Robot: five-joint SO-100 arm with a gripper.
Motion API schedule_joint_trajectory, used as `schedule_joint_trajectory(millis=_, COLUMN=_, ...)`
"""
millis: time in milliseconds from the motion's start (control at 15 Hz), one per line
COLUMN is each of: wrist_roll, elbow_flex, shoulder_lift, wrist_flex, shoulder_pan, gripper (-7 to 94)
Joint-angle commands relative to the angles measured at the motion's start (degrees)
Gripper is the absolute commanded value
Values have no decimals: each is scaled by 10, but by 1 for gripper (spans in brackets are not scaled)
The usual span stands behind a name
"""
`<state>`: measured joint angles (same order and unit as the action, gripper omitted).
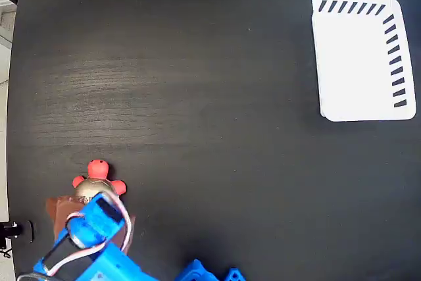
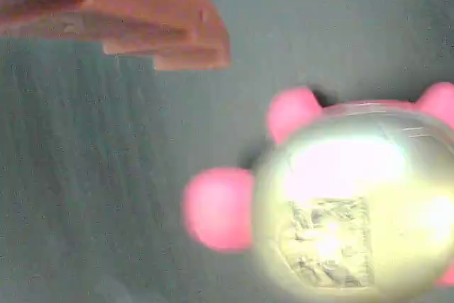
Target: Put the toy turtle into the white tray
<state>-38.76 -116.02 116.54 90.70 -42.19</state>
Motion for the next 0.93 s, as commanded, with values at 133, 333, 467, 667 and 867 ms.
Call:
schedule_joint_trajectory(millis=133, wrist_roll=-9, elbow_flex=-48, shoulder_lift=21, wrist_flex=-29, shoulder_pan=-24, gripper=65)
schedule_joint_trajectory(millis=333, wrist_roll=-7, elbow_flex=-80, shoulder_lift=-7, wrist_flex=-77, shoulder_pan=-22, gripper=65)
schedule_joint_trajectory(millis=467, wrist_roll=-7, elbow_flex=-90, shoulder_lift=-37, wrist_flex=-105, shoulder_pan=-20, gripper=65)
schedule_joint_trajectory(millis=667, wrist_roll=-6, elbow_flex=-90, shoulder_lift=-72, wrist_flex=-127, shoulder_pan=-19, gripper=65)
schedule_joint_trajectory(millis=867, wrist_roll=-6, elbow_flex=-99, shoulder_lift=-109, wrist_flex=-163, shoulder_pan=-12, gripper=65)
